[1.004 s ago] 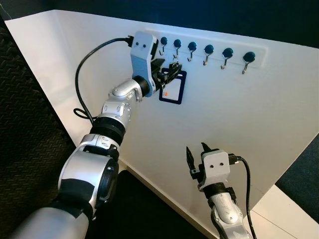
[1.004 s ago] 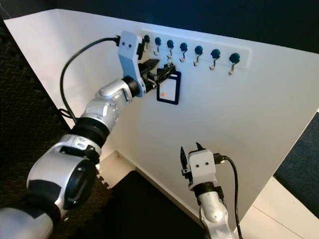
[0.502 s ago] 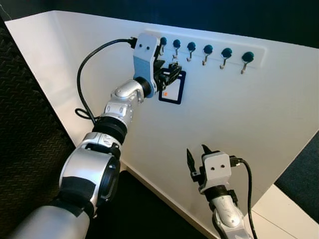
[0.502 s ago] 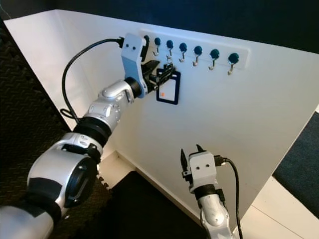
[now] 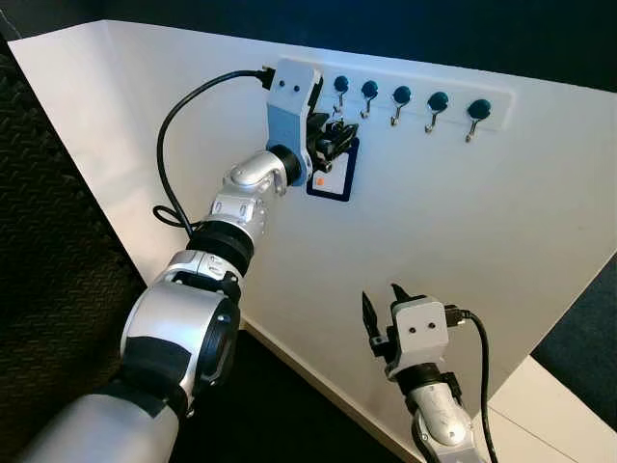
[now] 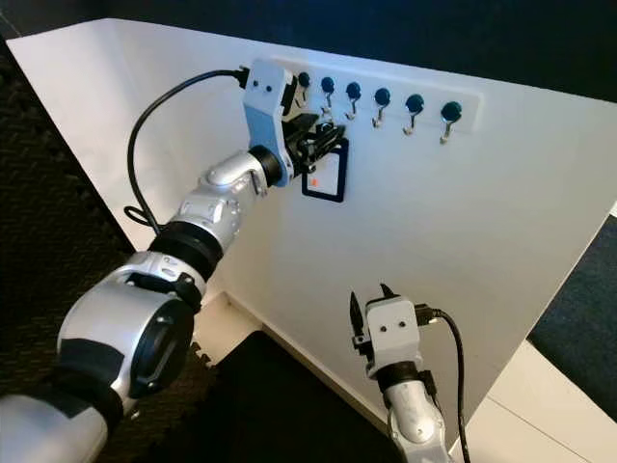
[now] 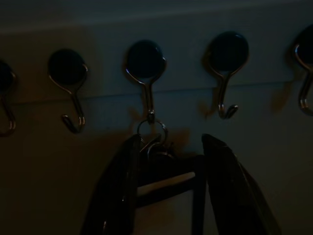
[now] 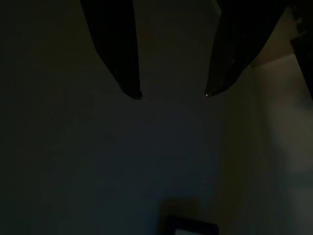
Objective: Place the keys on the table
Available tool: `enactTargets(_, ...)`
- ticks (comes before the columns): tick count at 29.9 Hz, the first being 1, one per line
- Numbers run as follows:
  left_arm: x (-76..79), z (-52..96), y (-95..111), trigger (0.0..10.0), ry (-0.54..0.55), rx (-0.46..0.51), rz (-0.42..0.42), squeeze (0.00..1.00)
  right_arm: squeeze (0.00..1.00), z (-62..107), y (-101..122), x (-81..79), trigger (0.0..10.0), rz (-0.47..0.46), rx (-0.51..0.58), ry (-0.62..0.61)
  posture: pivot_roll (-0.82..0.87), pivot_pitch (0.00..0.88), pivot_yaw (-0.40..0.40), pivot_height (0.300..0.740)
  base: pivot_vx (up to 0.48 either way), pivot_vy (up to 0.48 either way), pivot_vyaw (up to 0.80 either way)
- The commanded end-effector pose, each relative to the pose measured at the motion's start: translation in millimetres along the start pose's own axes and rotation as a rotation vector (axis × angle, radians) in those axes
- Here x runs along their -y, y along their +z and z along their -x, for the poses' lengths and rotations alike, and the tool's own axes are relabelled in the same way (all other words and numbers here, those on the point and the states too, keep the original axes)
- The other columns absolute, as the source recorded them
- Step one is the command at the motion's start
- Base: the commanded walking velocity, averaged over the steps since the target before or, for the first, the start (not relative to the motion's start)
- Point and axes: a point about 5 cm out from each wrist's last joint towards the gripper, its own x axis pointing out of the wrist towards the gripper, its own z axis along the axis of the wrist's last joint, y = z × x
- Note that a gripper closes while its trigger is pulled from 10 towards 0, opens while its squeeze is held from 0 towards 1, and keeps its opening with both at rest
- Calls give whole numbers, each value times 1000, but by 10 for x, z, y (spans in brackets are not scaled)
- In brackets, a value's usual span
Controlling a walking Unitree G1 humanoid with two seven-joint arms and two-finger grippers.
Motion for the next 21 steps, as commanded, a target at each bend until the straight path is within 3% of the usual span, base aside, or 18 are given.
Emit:
enactTargets(1, 55, -30, -21, 3333, -13, -16, 1, 0, 0, 31, -6, -7, 10000, -6, -13, -7, -42, 206, 123, 740, 0, 0, 0)
enactTargets(2, 58, -31, -26, 2627, -13, -18, 1, 0, 0, 35, -6, -5, 10000, -5, -14, -9, -44, 206, 125, 740, 0, 0, 0)
enactTargets(3, 58, -31, -26, 2627, -13, -18, 1, 0, 0, 35, -6, -5, 10000, -5, -14, -9, -44, 206, 125, 740, 0, 0, 0)
enactTargets(4, 62, -33, -32, 745, -13, -20, 0, 0, 0, 41, -5, 0, 10000, -4, -15, -12, -45, 206, 126, 740, 0, 0, 0)
enactTargets(5, 64, -33, -35, 392, -14, -21, -1, 0, 0, 44, -6, 1, 10000, -4, -16, -13, -45, 206, 127, 740, 0, 0, 0)
enactTargets(13, 56, -29, -51, 0, -7, -29, -12, 0, 0, 40, -5, 0, 10000, -4, -19, -16, -36, 202, 125, 740, 0, 0, 0)
enactTargets(14, 50, -27, -47, 6235, -6, -28, -15, 0, 0, 35, -5, -3, 10000, -5, -19, -15, -35, 201, 125, 740, 0, 0, 0)
enactTargets(16, 45, -26, -42, 6235, -4, -27, -16, 0, 0, 31, -5, -6, 10000, -5, -19, -14, -34, 201, 123, 740, 0, 0, 0)
enactTargets(17, 33, -25, -27, 10000, 2, -23, -23, 0, 0, 27, -6, -10, 10000, -6, -19, -13, -32, 201, 122, 740, 0, 0, 0)
enactTargets(21, 9, -23, 12, 10000, 18, -11, -50, 0, 0, 23, -6, -15, 10000, -7, -19, -11, -30, 200, 121, 740, 0, 0, 0)
